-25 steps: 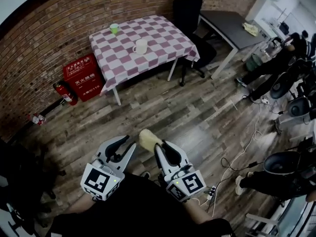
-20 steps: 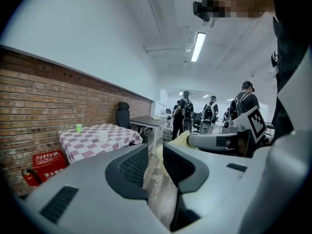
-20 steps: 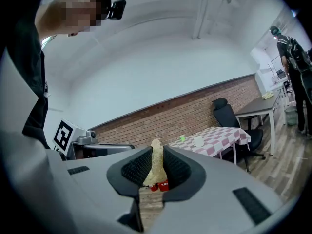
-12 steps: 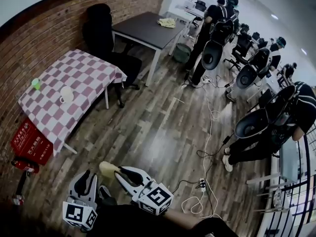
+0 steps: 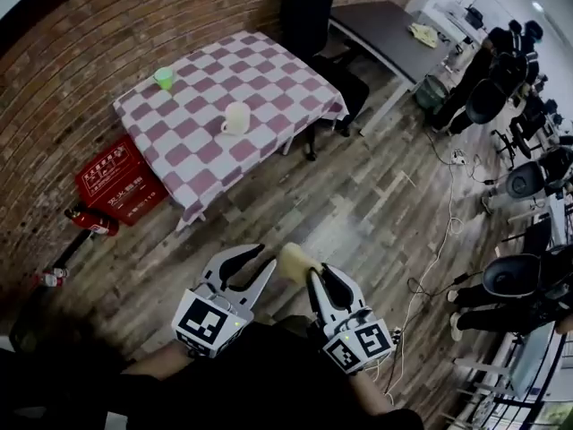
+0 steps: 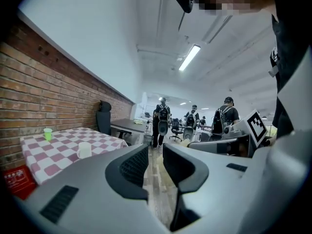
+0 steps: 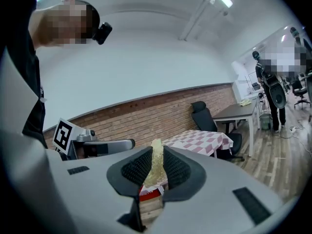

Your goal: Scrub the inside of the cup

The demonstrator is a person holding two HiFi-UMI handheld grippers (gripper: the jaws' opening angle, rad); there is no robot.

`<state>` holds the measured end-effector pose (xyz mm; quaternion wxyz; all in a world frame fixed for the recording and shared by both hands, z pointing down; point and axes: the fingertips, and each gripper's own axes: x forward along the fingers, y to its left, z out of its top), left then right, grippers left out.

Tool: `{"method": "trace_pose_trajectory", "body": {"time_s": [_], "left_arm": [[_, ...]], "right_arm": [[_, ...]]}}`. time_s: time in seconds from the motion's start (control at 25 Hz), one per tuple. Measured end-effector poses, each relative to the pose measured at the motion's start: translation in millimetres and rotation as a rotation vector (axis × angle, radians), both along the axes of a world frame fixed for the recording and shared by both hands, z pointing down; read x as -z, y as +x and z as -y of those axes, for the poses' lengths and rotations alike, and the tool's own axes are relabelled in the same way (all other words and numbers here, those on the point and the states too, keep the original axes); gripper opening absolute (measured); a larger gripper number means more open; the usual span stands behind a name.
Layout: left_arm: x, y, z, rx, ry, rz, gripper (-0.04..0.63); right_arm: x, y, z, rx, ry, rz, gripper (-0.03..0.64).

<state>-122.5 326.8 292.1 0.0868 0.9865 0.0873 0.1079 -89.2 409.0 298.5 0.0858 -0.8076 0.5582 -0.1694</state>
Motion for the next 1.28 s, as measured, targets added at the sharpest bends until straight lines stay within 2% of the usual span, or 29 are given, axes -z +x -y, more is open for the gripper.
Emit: {"method": "trace_pose_trajectory", "body": {"time_s": [0.28, 0.44, 0.64, 0.88, 1.04, 1.28], "left_arm": [[-15.0, 3.0, 80.7, 0.103, -0.049, -0.015, 0.103], [-25.3, 2.8, 118.3, 0.198, -0.046, 0.025, 0.103], [-26.9, 17.0, 158.8, 0.331, -0.021, 0.061, 0.104], [-20.8, 81.6, 187.1, 0.412, 0.008, 0.078, 0.103], [-22.0, 127.4, 193.9, 0.463, 0.009, 0.093, 0.103], [-21.9, 178.4, 204.0, 0.533, 0.049, 0.117, 0.103]], "right_arm": [[-11.7, 10.2, 70.5, 0.057, -0.053, 0.01, 0.084], [-28.1, 22.8, 114.4, 0.154, -0.055, 0.055, 0.084], [-28.3, 54.5, 161.3, 0.274, -0.016, 0.054, 0.084], [-11.8, 128.0, 197.1, 0.363, 0.019, 0.04, 0.084], [-22.3, 179.9, 204.1, 0.39, 0.009, 0.087, 0.084], [-25.6, 243.8, 215.8, 0.443, 0.016, 0.074, 0.084]]}}
